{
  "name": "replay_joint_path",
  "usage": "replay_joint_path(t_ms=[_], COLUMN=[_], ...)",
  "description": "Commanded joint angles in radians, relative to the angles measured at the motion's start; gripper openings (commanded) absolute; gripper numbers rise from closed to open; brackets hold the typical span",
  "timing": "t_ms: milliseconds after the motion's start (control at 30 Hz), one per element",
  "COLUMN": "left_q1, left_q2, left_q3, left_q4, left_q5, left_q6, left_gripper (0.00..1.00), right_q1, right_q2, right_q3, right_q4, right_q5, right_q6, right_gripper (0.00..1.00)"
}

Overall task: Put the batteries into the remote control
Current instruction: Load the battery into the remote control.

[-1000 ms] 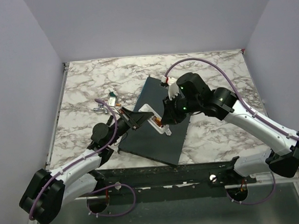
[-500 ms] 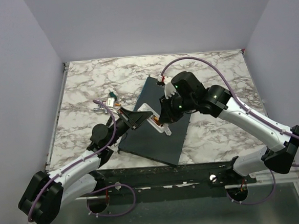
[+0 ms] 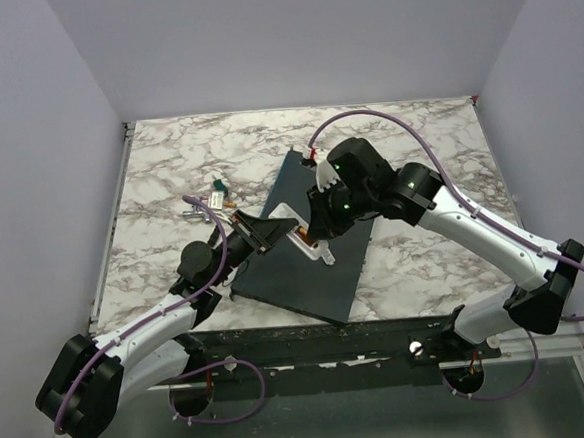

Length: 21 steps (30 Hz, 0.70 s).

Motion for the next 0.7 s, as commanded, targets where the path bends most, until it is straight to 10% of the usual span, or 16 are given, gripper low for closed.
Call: replay_joint_path(t_ms=[0, 667], left_q1=[-0.004, -0.005], left_q2=[-0.015, -0.001], left_q3=[0.001, 0.006], left_q4=[0.045, 0.049], left_q5=[-0.016, -0.025], left_q6=[0.002, -0.002], left_gripper=[0.00, 0.00], right_q1=[0.013, 0.030], right_q2=[0.043, 0.055], right_q3=[0.039, 0.027], right_q4=[-0.054, -0.069], right_q5=[-0.003, 0.038], right_q6=[-0.017, -0.041], right_gripper=[0.01, 0.03])
